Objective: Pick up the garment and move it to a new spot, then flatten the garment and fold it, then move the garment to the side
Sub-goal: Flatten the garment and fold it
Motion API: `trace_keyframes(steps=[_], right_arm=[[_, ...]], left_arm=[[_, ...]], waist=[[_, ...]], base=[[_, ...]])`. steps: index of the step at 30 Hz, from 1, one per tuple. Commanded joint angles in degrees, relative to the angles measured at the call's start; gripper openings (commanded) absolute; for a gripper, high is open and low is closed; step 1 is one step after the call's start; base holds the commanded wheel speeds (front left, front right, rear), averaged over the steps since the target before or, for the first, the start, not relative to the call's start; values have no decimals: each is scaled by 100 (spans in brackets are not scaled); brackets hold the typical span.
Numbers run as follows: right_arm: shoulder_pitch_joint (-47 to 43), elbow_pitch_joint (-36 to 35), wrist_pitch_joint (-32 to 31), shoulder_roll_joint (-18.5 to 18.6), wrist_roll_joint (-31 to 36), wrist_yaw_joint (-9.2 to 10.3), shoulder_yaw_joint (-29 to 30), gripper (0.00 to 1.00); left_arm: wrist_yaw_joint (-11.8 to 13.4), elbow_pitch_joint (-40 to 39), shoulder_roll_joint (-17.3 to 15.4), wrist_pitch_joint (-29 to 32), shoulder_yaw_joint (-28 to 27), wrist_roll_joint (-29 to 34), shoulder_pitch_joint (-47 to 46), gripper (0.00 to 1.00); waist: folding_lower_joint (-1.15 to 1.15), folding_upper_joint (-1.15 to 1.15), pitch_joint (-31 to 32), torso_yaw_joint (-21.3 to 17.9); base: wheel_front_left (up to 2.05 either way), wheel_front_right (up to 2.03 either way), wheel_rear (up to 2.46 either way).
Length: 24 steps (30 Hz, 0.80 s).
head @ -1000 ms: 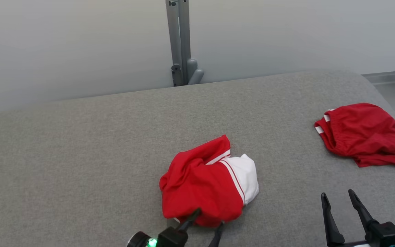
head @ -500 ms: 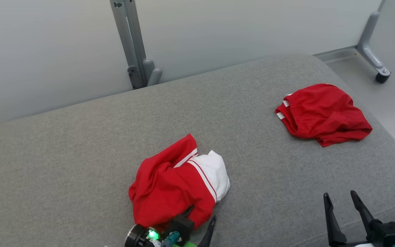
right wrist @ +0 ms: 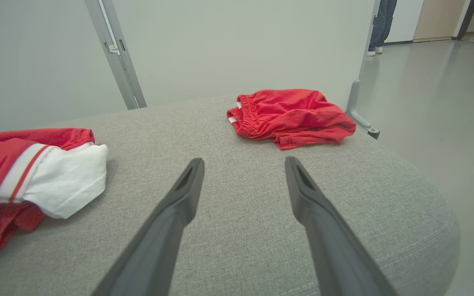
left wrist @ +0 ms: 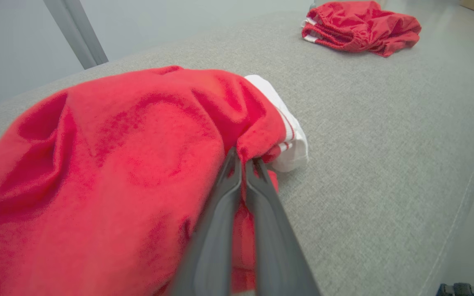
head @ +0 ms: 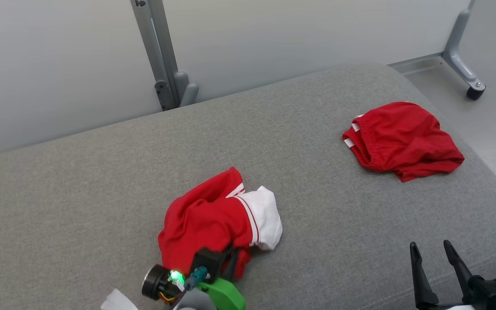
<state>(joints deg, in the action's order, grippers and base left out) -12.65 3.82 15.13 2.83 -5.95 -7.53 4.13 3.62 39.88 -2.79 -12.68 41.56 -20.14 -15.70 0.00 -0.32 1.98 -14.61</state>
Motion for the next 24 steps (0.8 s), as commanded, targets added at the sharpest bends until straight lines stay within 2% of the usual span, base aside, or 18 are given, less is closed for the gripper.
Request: trace_keyframes(steps=[1, 7, 12, 16, 19, 24], right_arm=[[5, 5, 1, 13, -30, 7, 23, 100], [-52, 38, 1, 13, -91, 7, 64, 100], [27, 70, 2, 13, -159, 7, 3, 100], [69, 103, 1, 13, -174, 7, -58, 100], [100, 116, 2, 16, -200, 7, -117, 100], [95, 132, 1, 14, -225, 7, -149, 100]], left_arm=[[2, -158, -21, -56, -74, -116, -176, 0], [-159, -1341, -37, 44, -387, -559, -573, 0], [-341, -2567, -37, 559, -700, -1188, -846, 0], [-387, -3140, -28, 883, -806, -1485, -1107, 0], [-385, -3678, -27, 1156, -937, -1872, -1303, 0], [-188, -4626, -42, 1686, -1386, -2667, -1386, 0]], waist=[[0, 32, -1, 31], [0, 32, 23, 164], [0, 32, 60, 198], [0, 32, 94, 181], [0, 32, 145, 88], [0, 32, 209, -71]], base=[[0, 0, 0], [0, 0, 0], [0, 0, 0], [0, 0, 0], [0, 0, 0], [0, 0, 0]])
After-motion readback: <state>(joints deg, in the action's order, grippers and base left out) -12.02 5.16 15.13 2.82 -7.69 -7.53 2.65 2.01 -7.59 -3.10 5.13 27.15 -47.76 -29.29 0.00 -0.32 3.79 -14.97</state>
